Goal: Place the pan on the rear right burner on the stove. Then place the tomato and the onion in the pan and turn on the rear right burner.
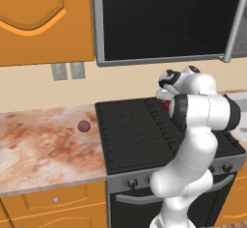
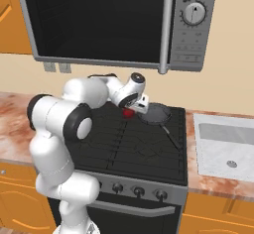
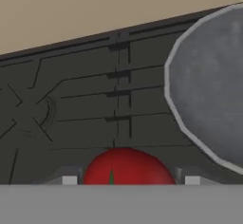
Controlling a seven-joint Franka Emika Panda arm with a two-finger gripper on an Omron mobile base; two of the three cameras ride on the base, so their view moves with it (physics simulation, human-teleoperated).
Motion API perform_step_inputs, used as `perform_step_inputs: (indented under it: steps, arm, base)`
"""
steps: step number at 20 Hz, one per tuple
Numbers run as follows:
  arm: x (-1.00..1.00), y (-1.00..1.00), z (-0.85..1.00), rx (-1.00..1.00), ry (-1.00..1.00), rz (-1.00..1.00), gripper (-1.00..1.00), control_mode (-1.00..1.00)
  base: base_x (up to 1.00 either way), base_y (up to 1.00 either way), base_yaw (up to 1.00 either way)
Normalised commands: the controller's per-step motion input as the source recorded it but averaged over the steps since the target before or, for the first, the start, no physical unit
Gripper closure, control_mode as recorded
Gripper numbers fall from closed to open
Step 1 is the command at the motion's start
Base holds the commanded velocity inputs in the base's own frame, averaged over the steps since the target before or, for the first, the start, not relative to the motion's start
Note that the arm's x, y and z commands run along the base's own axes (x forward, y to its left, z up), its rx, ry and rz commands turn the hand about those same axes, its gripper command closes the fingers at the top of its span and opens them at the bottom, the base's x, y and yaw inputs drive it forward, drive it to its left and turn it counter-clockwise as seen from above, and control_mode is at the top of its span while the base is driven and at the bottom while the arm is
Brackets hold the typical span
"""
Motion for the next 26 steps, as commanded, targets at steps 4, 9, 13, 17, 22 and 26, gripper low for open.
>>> perform_step_inputs:
  steps: [4, 9, 13, 17, 22, 26]
  arm:
    - [0.29, -0.57, 0.00, 0.00, -0.11, 0.00, 1.00, -1.00]
    - [0.30, -0.52, 0.00, 0.00, -0.10, 0.00, 1.00, -1.00]
    - [0.17, -0.47, -0.04, 0.00, -0.04, 0.00, 1.00, -1.00]
    - [0.20, -0.47, -0.05, 0.00, -0.05, 0.00, 1.00, -1.00]
    - [0.11, -0.26, 0.00, 0.00, -0.07, 0.00, 1.00, -1.00]
    - [0.02, -0.06, 0.00, 0.00, -0.01, 0.00, 1.00, -1.00]
  base:
    - [0.00, 0.00, 0.00]
    - [0.00, 0.00, 0.00]
    - [0.00, 0.00, 0.00]
    - [0.00, 0.00, 0.00]
    - [0.00, 0.00, 0.00]
    - [0.00, 0.00, 0.00]
